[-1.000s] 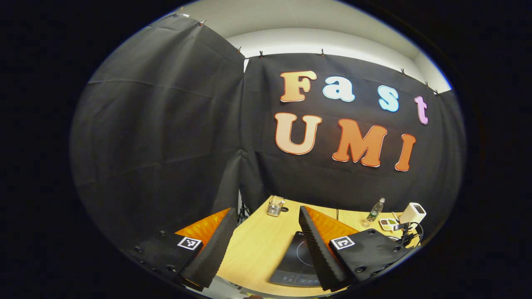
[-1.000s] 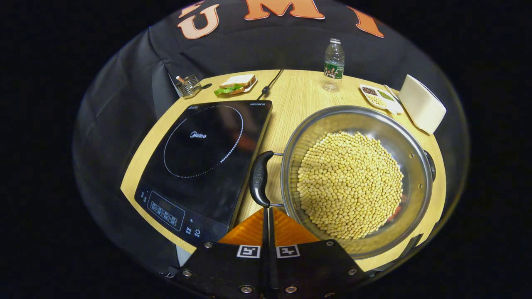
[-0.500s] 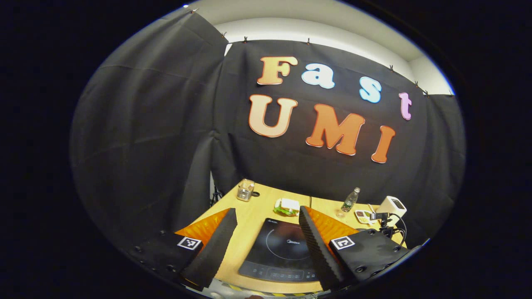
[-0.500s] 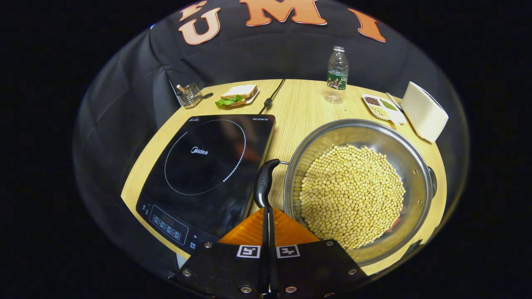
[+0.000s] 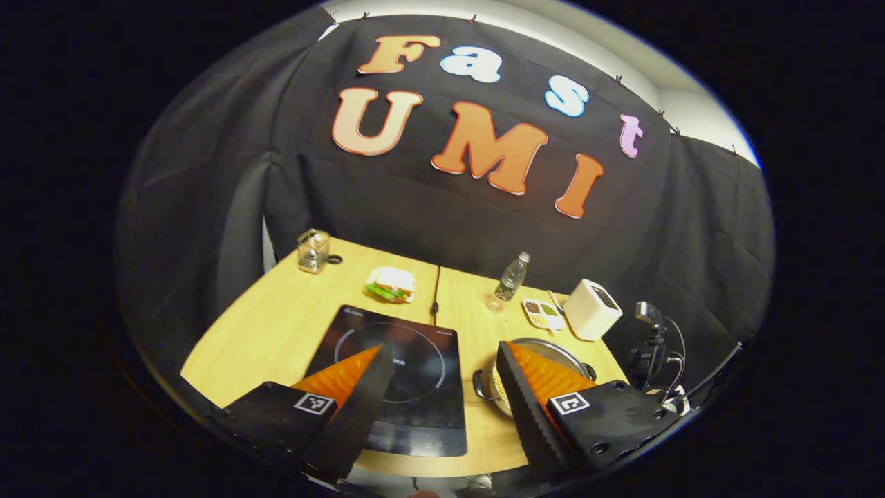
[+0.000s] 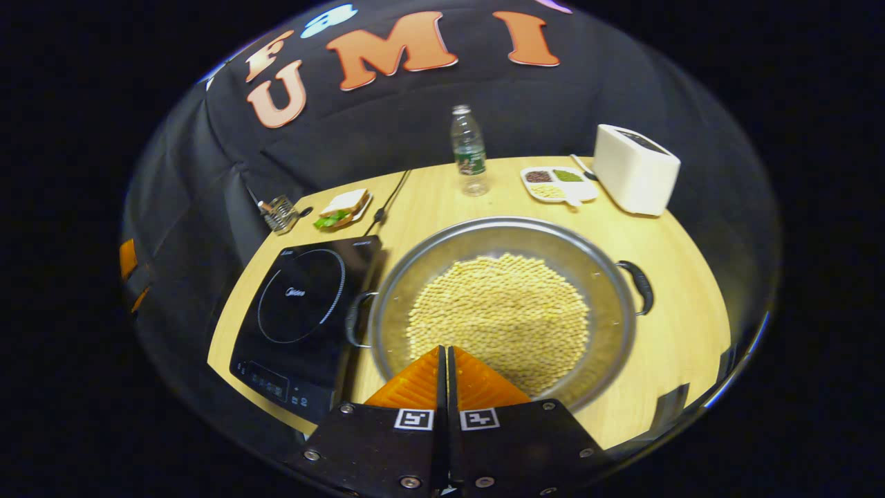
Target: First push the handle of the pot to place it horizontally, then grasp the pot with both hands and set it on the induction cooktop.
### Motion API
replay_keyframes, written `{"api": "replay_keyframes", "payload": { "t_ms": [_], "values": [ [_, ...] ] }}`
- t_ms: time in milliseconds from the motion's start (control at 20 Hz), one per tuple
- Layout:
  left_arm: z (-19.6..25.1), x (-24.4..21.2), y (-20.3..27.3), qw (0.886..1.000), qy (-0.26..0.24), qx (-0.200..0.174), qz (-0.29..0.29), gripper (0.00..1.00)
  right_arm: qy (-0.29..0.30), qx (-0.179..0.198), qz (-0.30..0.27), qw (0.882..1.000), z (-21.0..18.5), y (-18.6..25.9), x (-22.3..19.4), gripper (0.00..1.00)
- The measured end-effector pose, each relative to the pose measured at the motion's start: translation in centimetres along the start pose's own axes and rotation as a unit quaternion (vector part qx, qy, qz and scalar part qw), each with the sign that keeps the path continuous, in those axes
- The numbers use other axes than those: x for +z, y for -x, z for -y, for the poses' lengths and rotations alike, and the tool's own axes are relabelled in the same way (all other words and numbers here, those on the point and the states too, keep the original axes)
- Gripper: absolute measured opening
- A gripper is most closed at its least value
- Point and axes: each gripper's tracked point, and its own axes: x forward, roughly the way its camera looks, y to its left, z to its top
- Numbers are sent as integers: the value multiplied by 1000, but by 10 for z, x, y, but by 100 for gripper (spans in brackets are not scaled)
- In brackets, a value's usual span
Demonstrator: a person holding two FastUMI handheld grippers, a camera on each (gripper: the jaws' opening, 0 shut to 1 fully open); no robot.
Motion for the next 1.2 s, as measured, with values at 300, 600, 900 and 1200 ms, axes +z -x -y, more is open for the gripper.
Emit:
{"api": "replay_keyframes", "payload": {
  "t_ms": [300, 600, 900, 1200],
  "values": [
    [48, -51, -53, 997, -31, -22, -61, 98, -26, -62, 33, 997, 90, 17, 17, 17],
    [74, -93, -104, 993, -57, -26, -100, 98, -2, -94, 45, 995, 137, 6, 30, 82],
    [73, -131, -144, 988, -52, -9, -144, 99, 34, -92, 31, 995, 150, -32, 39, 95],
    [66, -156, -171, 979, -49, 6, -197, 99, 35, -96, 24, 994, 162, -56, 43, 95]
  ]
}}
